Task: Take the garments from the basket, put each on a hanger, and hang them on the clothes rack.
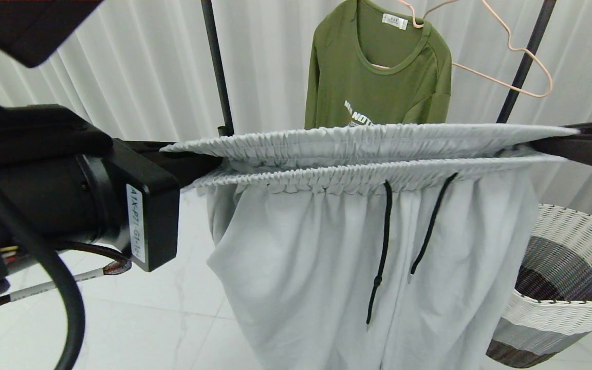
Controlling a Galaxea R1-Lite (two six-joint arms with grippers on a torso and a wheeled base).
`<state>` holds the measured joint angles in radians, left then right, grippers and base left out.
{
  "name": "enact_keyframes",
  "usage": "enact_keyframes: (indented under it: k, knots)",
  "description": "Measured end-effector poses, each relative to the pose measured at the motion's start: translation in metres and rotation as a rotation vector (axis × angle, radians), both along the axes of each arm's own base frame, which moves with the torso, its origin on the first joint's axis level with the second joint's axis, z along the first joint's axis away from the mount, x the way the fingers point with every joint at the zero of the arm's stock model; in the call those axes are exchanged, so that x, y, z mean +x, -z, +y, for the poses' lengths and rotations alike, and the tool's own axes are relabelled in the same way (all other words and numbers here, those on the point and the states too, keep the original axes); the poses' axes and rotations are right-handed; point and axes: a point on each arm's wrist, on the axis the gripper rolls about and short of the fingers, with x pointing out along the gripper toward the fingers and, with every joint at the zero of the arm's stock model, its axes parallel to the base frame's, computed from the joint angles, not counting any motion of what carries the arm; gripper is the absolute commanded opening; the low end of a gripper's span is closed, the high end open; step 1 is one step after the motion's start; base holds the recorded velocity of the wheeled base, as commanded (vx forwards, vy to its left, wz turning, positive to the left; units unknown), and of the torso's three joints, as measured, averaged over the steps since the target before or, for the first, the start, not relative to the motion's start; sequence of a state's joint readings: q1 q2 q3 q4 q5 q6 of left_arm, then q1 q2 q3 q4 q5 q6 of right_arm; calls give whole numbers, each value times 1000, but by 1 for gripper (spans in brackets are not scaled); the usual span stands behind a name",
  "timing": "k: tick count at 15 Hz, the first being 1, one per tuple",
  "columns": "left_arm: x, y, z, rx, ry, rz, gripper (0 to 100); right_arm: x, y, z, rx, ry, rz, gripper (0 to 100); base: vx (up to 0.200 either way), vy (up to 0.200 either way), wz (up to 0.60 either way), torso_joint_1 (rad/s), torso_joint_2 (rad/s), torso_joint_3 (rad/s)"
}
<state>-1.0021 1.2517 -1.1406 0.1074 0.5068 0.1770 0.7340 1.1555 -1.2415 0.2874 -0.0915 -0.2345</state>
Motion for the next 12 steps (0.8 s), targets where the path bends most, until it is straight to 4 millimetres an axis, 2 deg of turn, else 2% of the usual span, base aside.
enact_keyframes:
  k: [4,8,12]
  knots:
    - [1,0,0,4,-8,0,0,-5,15,-4,-23,-3,26,100,0,0,0,0,0,0]
    - [2,2,1,18,-57,-6,0,-11,18,-16,-23,45,21,100,0,0,0,0,0,0]
    - [15,7,18,102,-168,-31,0,2,27,-51,-168,389,55,100,0,0,0,0,0,0]
